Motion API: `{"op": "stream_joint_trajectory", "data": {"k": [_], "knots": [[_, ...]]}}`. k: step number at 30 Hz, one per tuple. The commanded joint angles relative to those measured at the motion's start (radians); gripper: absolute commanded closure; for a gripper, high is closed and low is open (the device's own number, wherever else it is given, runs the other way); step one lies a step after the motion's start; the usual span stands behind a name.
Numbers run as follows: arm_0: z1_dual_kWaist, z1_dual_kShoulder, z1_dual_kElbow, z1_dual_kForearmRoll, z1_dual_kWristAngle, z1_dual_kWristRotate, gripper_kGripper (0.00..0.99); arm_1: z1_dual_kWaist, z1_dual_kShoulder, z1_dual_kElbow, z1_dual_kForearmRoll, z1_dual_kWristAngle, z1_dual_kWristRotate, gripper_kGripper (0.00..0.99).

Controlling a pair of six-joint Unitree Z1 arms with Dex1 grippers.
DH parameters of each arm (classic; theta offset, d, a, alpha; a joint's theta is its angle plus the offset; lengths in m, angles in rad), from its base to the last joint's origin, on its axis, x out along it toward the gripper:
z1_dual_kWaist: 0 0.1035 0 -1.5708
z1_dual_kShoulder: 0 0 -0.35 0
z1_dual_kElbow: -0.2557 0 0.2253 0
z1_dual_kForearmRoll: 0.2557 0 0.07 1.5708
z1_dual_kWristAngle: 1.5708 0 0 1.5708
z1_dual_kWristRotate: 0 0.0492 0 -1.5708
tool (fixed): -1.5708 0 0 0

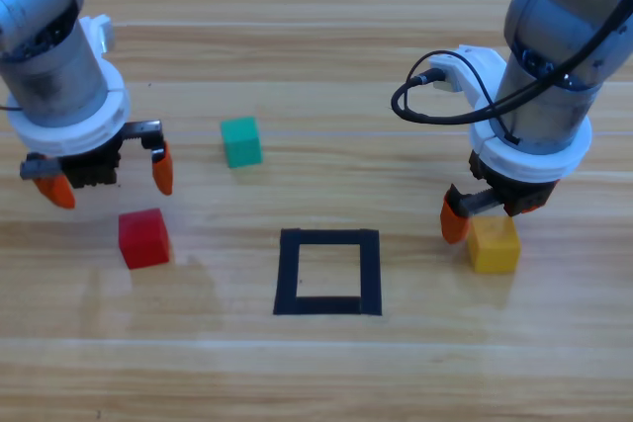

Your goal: Stack the blocks in the rectangular block: red at the bottom, yellow in the middle, green on top

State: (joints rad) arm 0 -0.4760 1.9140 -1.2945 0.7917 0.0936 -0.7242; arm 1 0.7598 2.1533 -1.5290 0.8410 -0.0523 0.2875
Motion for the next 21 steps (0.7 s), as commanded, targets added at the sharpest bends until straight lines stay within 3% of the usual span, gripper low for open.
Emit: {"op": "stream_joint_trajectory", "data": {"k": [1,21], "knots": [[-0.019,0.034,0.044,-0.015,-0.003,-0.052,0.000,0.021,0.069,0.003,0.033,0.008,0.004,0.097],[-0.096,0.112,0.089,-0.091,0.006,-0.087,0.022,0.021,0.099,0.003,0.061,0.017,-0.002,0.206]]}}
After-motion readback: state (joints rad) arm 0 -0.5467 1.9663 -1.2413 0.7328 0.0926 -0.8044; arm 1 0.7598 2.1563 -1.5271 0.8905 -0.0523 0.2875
